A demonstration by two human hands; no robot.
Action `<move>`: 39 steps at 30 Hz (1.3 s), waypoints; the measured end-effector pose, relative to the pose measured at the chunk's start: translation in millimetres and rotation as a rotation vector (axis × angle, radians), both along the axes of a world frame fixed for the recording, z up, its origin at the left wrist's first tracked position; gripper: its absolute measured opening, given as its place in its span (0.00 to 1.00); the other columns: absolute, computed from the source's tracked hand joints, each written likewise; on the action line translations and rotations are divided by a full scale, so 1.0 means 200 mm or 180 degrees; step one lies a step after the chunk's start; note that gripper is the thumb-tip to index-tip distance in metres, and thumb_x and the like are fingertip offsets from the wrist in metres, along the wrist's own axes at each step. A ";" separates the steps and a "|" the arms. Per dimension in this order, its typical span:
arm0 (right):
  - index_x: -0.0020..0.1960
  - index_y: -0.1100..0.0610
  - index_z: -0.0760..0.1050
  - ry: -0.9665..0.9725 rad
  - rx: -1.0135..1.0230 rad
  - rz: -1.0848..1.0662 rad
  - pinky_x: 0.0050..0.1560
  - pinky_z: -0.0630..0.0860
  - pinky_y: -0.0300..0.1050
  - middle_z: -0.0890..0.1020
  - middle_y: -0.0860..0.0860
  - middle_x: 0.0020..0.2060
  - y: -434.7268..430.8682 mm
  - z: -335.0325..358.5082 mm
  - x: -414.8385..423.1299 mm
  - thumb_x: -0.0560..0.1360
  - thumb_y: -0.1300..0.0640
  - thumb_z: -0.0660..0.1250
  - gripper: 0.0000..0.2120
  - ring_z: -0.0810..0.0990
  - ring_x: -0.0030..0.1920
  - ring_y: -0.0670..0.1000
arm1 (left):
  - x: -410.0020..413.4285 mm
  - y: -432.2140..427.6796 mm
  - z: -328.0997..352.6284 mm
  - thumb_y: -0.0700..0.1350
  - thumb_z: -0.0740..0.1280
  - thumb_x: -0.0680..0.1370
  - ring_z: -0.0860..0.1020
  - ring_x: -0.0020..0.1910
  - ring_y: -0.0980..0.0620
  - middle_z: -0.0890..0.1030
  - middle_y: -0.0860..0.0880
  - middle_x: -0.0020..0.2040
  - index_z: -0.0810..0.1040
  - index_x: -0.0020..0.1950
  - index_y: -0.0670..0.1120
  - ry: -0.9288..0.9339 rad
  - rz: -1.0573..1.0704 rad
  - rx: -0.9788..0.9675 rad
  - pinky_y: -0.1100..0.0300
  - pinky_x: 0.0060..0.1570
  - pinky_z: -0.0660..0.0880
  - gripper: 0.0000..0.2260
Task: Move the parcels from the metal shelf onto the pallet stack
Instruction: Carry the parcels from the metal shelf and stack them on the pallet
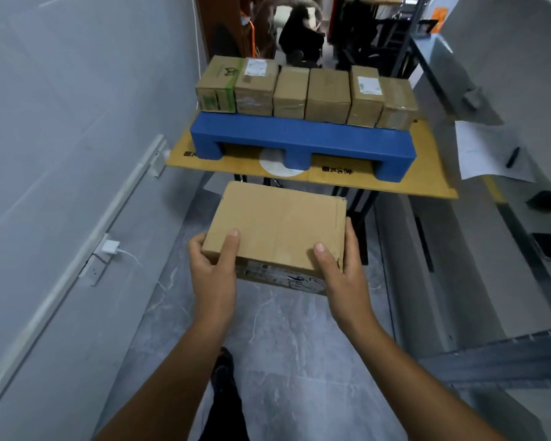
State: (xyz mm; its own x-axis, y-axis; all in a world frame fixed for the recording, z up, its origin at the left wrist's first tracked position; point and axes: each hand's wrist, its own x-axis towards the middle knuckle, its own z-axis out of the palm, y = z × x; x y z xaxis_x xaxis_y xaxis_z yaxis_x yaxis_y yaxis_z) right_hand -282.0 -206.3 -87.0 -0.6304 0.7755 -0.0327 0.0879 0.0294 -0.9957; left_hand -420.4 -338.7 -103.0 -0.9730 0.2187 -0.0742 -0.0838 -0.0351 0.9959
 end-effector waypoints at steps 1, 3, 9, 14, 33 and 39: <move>0.83 0.36 0.52 -0.0021 0.0003 0.0009 0.65 0.72 0.29 0.67 0.29 0.73 0.02 -0.01 -0.09 0.69 0.28 0.67 0.47 0.70 0.70 0.29 | -0.09 0.01 -0.02 0.57 0.73 0.78 0.82 0.45 0.66 0.84 0.56 0.50 0.75 0.61 0.54 -0.0007 -0.0022 0.0031 0.71 0.40 0.76 0.16; 0.84 0.38 0.53 -0.0066 -0.0006 -0.0032 0.71 0.72 0.39 0.68 0.36 0.77 0.04 -0.01 -0.28 0.70 0.28 0.67 0.48 0.70 0.73 0.36 | -0.28 0.03 -0.03 0.58 0.72 0.78 0.83 0.50 0.64 0.85 0.56 0.55 0.76 0.67 0.53 -0.0017 -0.0086 0.0087 0.71 0.43 0.77 0.20; 0.82 0.35 0.54 -0.0135 0.0128 -0.0071 0.63 0.73 0.35 0.70 0.20 0.66 0.10 0.06 -0.86 0.70 0.28 0.66 0.45 0.71 0.65 0.26 | -0.87 0.07 0.06 0.65 0.72 0.71 0.83 0.53 0.63 0.85 0.61 0.54 0.78 0.64 0.62 -0.0086 -0.0212 0.0191 0.71 0.44 0.78 0.23; 0.78 0.33 0.59 -0.0156 0.0078 -0.0130 0.59 0.74 0.37 0.74 0.17 0.57 0.15 0.06 -1.21 0.71 0.28 0.66 0.37 0.75 0.61 0.26 | -1.23 0.12 0.07 0.62 0.72 0.75 0.83 0.51 0.63 0.85 0.63 0.53 0.78 0.64 0.61 -0.0057 -0.0278 0.0215 0.72 0.44 0.77 0.18; 0.83 0.39 0.58 -0.0096 -0.0373 0.0088 0.64 0.73 0.29 0.72 0.38 0.76 0.91 -0.28 -2.25 0.72 0.31 0.68 0.43 0.72 0.72 0.36 | -2.28 0.82 -0.19 0.63 0.74 0.70 0.83 0.55 0.62 0.84 0.65 0.56 0.77 0.61 0.65 -0.0254 -0.0374 -0.0224 0.66 0.49 0.79 0.20; 0.83 0.41 0.59 -0.0134 -0.0408 0.0191 0.73 0.71 0.41 0.72 0.39 0.76 1.16 -0.37 -2.57 0.74 0.34 0.68 0.41 0.72 0.73 0.38 | -2.62 1.06 -0.27 0.60 0.76 0.71 0.83 0.56 0.57 0.83 0.59 0.58 0.76 0.66 0.57 -0.0304 -0.0318 -0.0389 0.61 0.50 0.80 0.25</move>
State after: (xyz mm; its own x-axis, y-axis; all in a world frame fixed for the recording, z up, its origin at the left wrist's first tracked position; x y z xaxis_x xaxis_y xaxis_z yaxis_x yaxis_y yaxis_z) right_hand -795.8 25.3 -160.8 -0.6714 0.7243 -0.1565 0.1317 -0.0912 -0.9871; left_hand -943.7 -127.5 -157.9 -0.9341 0.2977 -0.1973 -0.1753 0.0990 0.9795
